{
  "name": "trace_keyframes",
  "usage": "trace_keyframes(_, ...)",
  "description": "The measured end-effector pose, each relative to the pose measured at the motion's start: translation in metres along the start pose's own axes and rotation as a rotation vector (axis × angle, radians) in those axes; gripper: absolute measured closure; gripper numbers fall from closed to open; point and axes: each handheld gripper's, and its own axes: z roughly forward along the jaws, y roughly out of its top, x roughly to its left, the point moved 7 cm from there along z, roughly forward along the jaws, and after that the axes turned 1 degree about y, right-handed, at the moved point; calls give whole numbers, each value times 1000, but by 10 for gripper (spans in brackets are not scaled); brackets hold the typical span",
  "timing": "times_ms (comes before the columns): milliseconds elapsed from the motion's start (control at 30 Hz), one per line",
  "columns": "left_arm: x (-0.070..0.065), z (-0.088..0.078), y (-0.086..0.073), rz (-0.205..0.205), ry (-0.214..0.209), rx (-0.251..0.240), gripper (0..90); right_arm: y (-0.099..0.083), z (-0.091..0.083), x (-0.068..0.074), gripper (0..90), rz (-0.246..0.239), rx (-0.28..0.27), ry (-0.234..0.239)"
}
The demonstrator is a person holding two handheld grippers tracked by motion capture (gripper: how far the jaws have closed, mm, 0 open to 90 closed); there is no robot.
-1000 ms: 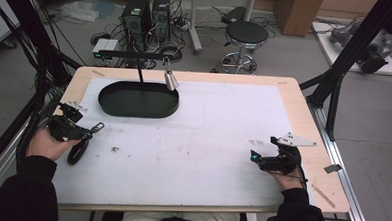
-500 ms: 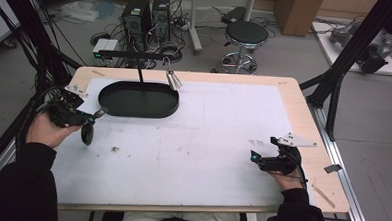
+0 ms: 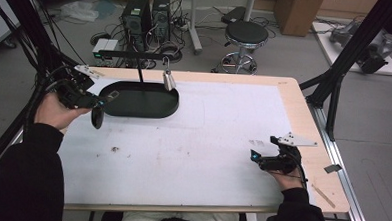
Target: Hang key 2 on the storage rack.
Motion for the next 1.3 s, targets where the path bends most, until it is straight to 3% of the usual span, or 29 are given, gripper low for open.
trace_keyframes(233,0,5,23,28,-7,3,823,-1,2,-1,7,-5,6,-1)
trace_keyframes(500,1,9,48,46,16,-2,823,0,3,-2,7,-11,6,0)
trace_keyframes(667,1,13,62,55,9,-25,823,0,7,-3,7,-4,10,6)
trace_keyframes(867,0,19,76,93,18,-34,823,0,6,-2,7,-4,8,9)
trace_keyframes(1100,3,27,91,74,9,-73,822,-1,6,-1,7,-8,21,8)
trace_keyframes(1200,4,33,93,80,24,-52,822,-2,7,-1,7,-11,22,8)
trace_keyframes(1300,7,34,99,65,47,-75,822,-2,7,-1,7,-10,22,9)
